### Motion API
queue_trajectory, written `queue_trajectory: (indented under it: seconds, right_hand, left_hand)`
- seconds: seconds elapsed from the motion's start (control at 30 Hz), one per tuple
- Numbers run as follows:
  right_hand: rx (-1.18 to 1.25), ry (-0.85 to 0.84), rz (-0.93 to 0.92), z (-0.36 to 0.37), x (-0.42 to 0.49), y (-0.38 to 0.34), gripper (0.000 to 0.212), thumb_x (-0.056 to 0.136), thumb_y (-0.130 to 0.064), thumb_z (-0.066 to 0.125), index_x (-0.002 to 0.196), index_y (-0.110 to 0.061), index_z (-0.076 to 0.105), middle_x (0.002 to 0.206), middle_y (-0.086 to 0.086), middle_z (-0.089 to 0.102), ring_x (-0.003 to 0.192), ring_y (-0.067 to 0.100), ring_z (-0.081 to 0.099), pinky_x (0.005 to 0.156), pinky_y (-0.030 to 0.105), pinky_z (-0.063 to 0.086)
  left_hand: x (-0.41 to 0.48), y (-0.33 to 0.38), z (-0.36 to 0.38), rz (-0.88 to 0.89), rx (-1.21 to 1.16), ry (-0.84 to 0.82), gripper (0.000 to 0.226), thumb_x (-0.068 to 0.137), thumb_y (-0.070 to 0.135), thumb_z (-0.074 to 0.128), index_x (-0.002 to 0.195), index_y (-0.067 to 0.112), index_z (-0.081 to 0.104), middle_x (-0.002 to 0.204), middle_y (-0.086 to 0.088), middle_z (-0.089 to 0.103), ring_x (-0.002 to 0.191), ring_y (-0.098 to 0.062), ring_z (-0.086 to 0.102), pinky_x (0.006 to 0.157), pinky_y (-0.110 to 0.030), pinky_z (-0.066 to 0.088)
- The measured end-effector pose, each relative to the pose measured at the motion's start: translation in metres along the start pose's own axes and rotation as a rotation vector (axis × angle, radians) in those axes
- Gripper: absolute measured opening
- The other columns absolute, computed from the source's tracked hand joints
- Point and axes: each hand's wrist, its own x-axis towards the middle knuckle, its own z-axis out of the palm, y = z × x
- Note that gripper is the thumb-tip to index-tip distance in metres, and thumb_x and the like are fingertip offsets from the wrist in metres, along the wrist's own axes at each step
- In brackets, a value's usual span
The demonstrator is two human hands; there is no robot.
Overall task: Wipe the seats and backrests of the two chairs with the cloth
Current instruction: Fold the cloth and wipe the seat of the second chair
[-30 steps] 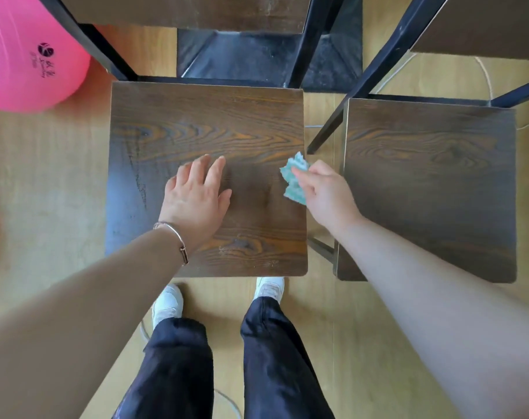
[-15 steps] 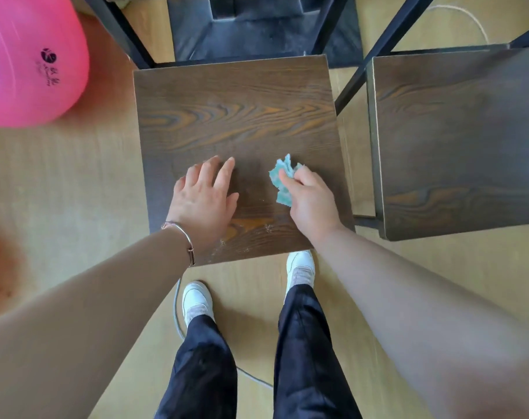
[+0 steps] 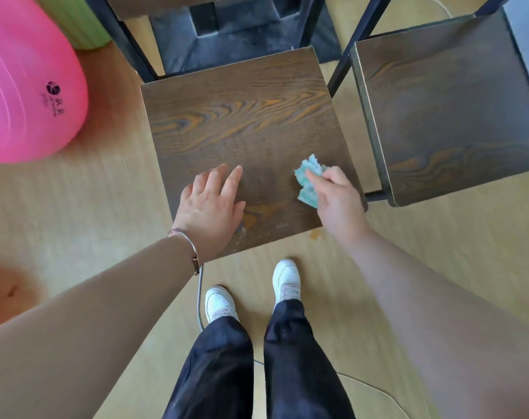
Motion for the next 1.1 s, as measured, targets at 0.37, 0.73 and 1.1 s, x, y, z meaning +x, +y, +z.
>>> queue_trajectory:
  seconds: [0.37, 0.73, 1.1]
  right_hand:
    - [-0.132, 0.028, 0.249, -0.005, -0.043, 0.044, 0.064, 0.078, 0.017, 0.058, 0.137, -0.007, 0.056, 0.1, 0.01, 0.055, 0.088, 0.026, 0.057, 0.081, 0.038, 0.054]
    - [-0.009, -0.175, -0.04, 0.076, -0.065, -0.08, 0.068, 0.065, 0.015, 0.067, 0.129, -0.007, 0.063, 0.092, 0.01, 0.057, 0.079, 0.03, 0.055, 0.066, 0.034, 0.051]
    - [0.137, -0.423, -0.24, 0.106, -0.065, -0.143, 0.044, 0.088, -0.003, 0.055, 0.13, -0.014, 0.063, 0.103, 0.005, 0.055, 0.091, 0.022, 0.053, 0.073, 0.032, 0.048]
  left_hand:
    - [-0.002, -0.019, 0.022, -0.069, -0.018, -0.017, 0.062, 0.094, 0.038, 0.05, 0.149, 0.019, 0.028, 0.146, -0.009, 0.037, 0.126, -0.037, 0.038, 0.101, -0.052, 0.038]
    - [-0.035, -0.051, 0.015, -0.206, -0.085, 0.048, 0.062, 0.094, 0.035, 0.052, 0.148, 0.017, 0.031, 0.145, -0.011, 0.04, 0.126, -0.039, 0.039, 0.098, -0.053, 0.038]
    - [-0.077, -0.091, 0.024, -0.386, -0.12, 0.074, 0.059, 0.096, 0.038, 0.045, 0.149, 0.019, 0.028, 0.146, -0.011, 0.038, 0.126, -0.038, 0.038, 0.099, -0.053, 0.039]
